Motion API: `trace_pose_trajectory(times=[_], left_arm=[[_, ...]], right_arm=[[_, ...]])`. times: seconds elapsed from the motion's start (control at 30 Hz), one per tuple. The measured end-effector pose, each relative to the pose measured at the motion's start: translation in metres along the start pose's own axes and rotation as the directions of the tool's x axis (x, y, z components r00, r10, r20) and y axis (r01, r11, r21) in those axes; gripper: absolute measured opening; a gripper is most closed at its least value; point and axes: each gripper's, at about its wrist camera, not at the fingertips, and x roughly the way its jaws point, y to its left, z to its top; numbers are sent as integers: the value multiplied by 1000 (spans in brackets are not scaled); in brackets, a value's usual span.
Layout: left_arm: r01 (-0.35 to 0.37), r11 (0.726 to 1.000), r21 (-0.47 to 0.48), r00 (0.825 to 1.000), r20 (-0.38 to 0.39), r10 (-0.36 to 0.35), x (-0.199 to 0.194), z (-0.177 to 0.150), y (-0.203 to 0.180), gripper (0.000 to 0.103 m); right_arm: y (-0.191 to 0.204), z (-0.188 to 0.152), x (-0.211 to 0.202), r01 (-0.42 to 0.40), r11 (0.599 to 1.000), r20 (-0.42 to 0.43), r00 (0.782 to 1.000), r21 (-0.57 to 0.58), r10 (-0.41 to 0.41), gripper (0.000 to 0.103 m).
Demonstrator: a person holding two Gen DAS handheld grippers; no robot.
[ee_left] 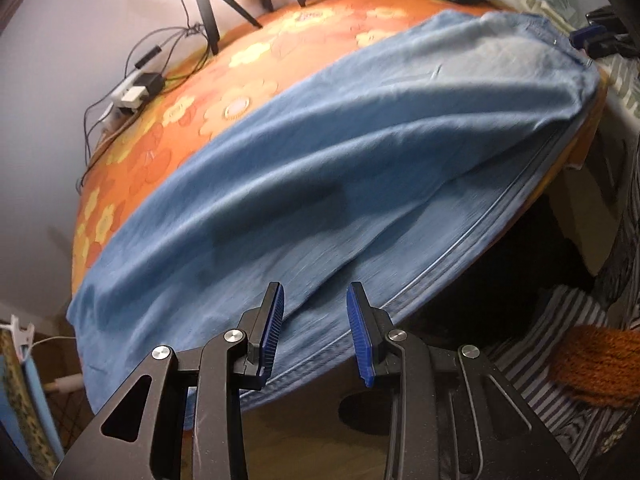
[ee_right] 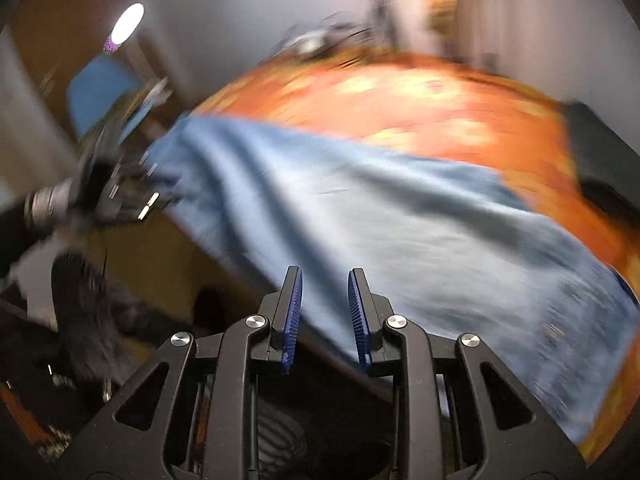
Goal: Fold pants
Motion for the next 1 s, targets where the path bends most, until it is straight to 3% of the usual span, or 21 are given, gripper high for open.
trace_pose_trajectory(times=[0.23,0.27,0.3,0.37,0.57,0.63,0.9,0.97,1.0], left_arm=[[24,1000,10,1000,4,-24,11,2,9,30],[30,999,16,1000,7,-30,12,2,9,21],[40,999,21,999,7,-41,13,3,9,5],[32,999,40,999,10,-33,13,2,7,4],[23,1000,13,998,54,-24,-5,-2,16,2],[13,1000,4,998,61,-13,-10,-5,19,1],[11,1000,-1,996,83,-11,-29,-19,18,1],[14,1000,-20,997,80,-13,-25,-18,15,1],[17,1000,-19,997,78,-16,-24,-17,13,2]], right_arm=[[61,6,69,-79,976,-164,985,-203,46,26],[64,6,76,-80,973,-176,983,-216,41,26],[65,7,82,-82,971,-188,981,-225,39,26],[67,7,96,-88,967,-215,976,-237,36,26],[75,10,116,-26,951,-213,976,-308,-42,24],[76,12,120,-16,950,-211,976,-312,-52,7],[98,10,100,-44,921,-183,983,-387,-30,4],[99,10,102,-32,916,-178,983,-400,-44,11],[99,12,107,-24,918,-193,979,-396,-58,27]])
